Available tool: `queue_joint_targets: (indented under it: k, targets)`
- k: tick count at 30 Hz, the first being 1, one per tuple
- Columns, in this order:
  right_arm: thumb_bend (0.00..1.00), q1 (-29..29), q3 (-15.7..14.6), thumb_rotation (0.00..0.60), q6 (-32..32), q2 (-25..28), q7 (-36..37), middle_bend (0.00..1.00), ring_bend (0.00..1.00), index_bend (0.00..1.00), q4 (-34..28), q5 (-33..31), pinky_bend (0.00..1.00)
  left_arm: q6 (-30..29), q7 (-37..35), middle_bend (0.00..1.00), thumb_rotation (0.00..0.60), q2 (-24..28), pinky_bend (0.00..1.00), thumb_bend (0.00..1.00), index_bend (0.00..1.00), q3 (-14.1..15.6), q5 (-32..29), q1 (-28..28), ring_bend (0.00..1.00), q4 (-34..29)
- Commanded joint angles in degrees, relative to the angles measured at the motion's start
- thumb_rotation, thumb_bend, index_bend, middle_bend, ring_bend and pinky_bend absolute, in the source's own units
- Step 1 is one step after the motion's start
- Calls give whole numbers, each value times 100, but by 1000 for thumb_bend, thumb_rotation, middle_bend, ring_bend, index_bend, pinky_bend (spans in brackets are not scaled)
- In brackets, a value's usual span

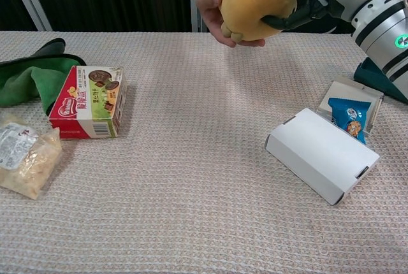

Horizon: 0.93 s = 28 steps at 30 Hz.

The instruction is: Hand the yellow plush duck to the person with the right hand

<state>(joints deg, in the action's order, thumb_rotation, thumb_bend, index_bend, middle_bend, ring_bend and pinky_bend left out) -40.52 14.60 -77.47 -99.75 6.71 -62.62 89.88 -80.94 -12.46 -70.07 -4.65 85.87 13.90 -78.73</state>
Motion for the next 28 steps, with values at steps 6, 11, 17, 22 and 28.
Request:
queue_joint_targets:
  k: [6,11,17,22,28]
  targets:
    - [0,256,-23,600,-651,426,39,0,0,0,-447,194,0,-123,61,173,598,-20,236,173,182,-61,15,-5,171,-27]
    - [0,948,-292,600,-1225,1234,-384,0,0,0,-1242,241,0,-411,266,173,598,24,236,173,182,-102,71,-99,172,-66]
    - [8,2195,-1024,600,-1346,2367,-788,0,0,0,-1961,-361,0,-836,662,171,586,75,229,173,182,136,162,-505,165,-154]
    - [19,2953,-1499,600,-1097,2651,-815,0,0,0,-1682,-990,0,-1063,937,159,556,-42,214,172,174,342,117,-864,147,-102]
    - [25,3375,-1667,600,-1264,2543,-465,0,0,0,-1234,-865,0,-1131,919,155,493,-37,209,171,173,536,66,-1170,144,-154]
